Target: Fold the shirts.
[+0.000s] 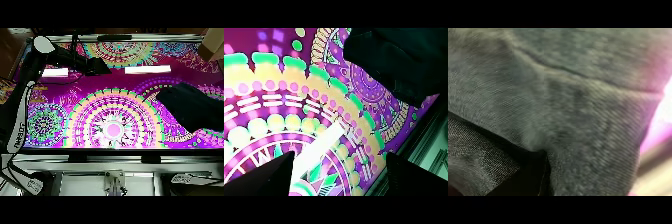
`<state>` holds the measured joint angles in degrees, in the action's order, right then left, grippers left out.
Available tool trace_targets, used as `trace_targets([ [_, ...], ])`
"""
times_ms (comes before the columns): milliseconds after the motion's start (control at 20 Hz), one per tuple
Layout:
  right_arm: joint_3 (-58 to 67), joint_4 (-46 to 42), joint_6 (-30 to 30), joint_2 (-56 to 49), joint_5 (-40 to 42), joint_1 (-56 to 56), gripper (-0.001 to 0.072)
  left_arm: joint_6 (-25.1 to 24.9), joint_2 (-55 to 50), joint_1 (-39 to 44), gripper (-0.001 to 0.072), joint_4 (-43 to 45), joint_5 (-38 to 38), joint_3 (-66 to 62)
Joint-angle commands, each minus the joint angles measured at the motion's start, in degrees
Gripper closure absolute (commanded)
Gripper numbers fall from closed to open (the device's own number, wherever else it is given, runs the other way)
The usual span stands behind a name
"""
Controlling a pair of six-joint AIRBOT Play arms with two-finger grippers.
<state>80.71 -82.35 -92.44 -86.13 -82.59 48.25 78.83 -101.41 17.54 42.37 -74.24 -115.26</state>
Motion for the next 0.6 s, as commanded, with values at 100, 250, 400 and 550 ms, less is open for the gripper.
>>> trace_targets([
  [100,-22.29,-5.22,-1.53,16.81,1.36,8.87,0.0625,-0.39,0.04,-0.70,0.0049,0.02,0.02,0.02],
  [250,-34.53,-1.07,-1.99,26.01,5.11,10.51,0.0622,-0.39,0.04,-1.49,0.0048,0.04,0.02,0.02],
  [400,-36.87,-0.59,4.57,29.86,4.94,10.49,0.0081,-0.37,0.04,-2.49,0.0048,1.31,-3.08,0.02],
  [550,-27.76,-8.11,5.53,33.07,1.42,10.49,0.0085,0.50,0.04,-4.04,0.0048,7.15,-12.90,0.02],
])
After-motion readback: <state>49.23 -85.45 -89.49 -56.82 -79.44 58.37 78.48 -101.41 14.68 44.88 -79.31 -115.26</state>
